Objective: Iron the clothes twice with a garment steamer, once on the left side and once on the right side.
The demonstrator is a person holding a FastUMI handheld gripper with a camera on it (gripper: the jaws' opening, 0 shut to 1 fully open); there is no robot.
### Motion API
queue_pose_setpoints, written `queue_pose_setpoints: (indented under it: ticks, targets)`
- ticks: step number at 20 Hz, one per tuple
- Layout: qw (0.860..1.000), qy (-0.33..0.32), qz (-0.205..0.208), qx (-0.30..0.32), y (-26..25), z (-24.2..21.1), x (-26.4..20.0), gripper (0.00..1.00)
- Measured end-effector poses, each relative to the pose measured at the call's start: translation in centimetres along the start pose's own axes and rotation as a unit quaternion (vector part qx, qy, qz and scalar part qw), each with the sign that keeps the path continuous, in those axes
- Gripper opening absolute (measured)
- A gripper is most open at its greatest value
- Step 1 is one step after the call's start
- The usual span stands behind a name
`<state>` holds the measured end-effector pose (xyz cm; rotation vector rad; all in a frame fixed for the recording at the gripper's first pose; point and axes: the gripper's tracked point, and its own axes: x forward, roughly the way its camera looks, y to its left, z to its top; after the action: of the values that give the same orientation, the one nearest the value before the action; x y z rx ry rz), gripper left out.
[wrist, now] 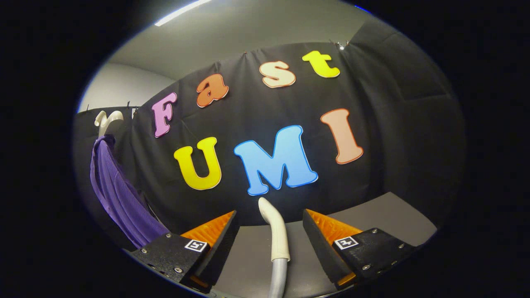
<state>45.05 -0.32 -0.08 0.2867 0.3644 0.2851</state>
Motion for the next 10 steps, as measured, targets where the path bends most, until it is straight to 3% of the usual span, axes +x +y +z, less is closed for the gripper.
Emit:
queue_pose_setpoints:
  ticks: [10]
  targets:
    - [0.987, 0.153, 0.014, 0.055, -2.5, -6.9, 6.8, 0.95]
